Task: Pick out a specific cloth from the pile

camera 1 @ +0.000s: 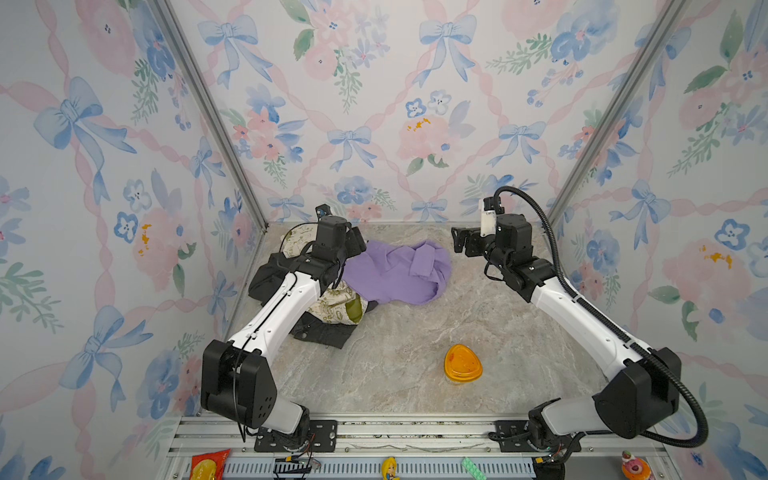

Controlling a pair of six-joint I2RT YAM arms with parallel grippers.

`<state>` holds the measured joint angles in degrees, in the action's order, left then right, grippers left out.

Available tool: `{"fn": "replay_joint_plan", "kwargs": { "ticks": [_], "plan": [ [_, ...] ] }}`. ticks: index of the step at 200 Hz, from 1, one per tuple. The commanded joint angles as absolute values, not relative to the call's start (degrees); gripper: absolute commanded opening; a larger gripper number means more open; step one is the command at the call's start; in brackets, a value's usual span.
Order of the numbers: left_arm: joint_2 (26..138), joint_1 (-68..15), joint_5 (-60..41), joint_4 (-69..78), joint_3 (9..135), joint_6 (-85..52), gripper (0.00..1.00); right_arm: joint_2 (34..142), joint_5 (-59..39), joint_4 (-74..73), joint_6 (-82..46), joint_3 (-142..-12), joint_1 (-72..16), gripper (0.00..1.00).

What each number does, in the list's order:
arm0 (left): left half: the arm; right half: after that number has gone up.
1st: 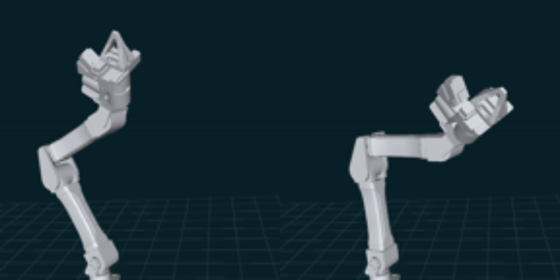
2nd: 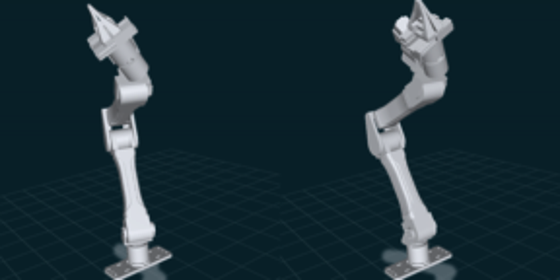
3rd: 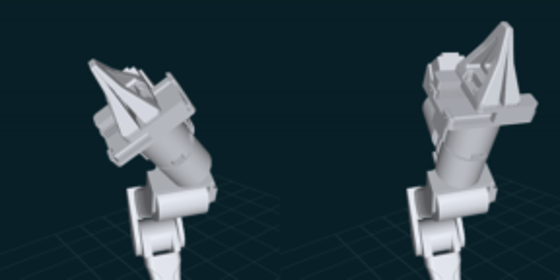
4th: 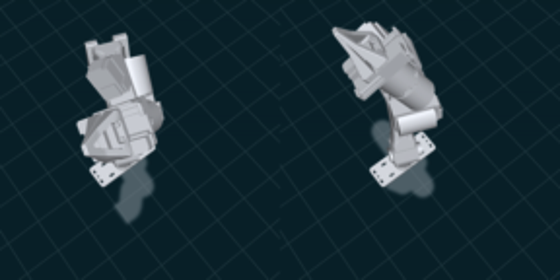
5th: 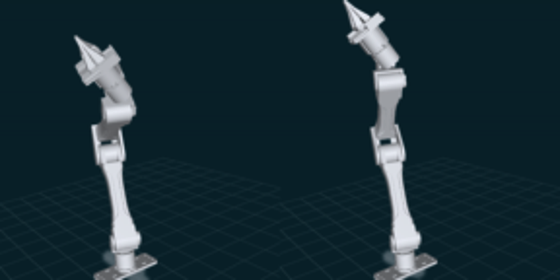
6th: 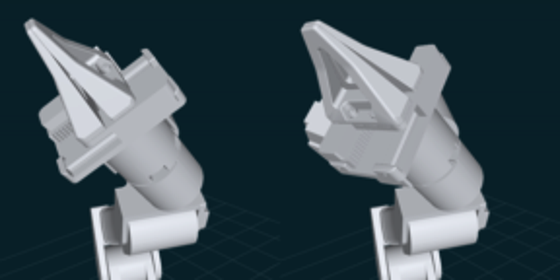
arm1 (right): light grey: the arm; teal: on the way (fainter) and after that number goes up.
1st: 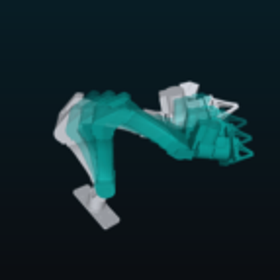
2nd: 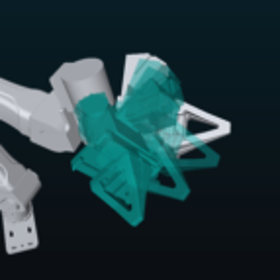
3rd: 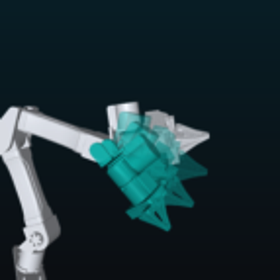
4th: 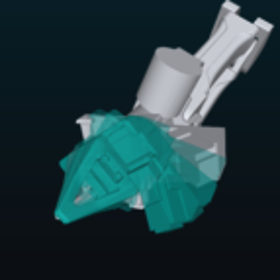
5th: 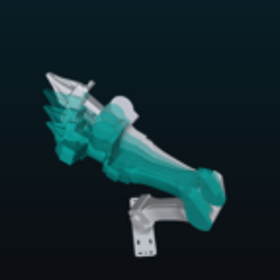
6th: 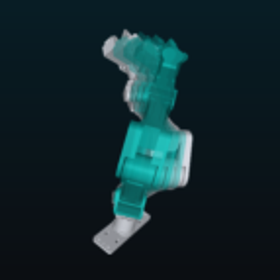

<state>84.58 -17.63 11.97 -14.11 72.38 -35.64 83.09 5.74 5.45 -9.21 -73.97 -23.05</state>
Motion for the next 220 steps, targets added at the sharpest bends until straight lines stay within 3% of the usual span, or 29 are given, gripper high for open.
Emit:
{"fn": "replay_joint_plan", "kwargs": {
  "ticks": [1,64,153,194,220],
  "plan": [
    [84.3,-16.3,10.0,-18.8,70.7,-40.1,0.81,84.8,3.8,5.1,-9.9,-77.5,-23.7,0.97],
    [85.9,-12.9,6.3,-20.7,65.4,-48.8,0.77,85.5,1.9,7.1,-9.7,-78.8,-23.6,0.97],
    [92.4,-8.8,0.6,-20.5,68.1,-47.0,0.64,83.6,3.3,7.0,-11.2,-76.3,-24.1,0.97],
    [95.5,-8.5,-2.1,-20.5,70.0,-46.8,0.54,83.4,4.5,7.0,-11.2,-76.2,-24.8,0.97],
    [96.5,-8.5,-2.7,-20.4,70.0,-47.5,0.41,83.6,4.5,7.3,-11.0,-76.5,-25.0,0.97]
  ]
}}
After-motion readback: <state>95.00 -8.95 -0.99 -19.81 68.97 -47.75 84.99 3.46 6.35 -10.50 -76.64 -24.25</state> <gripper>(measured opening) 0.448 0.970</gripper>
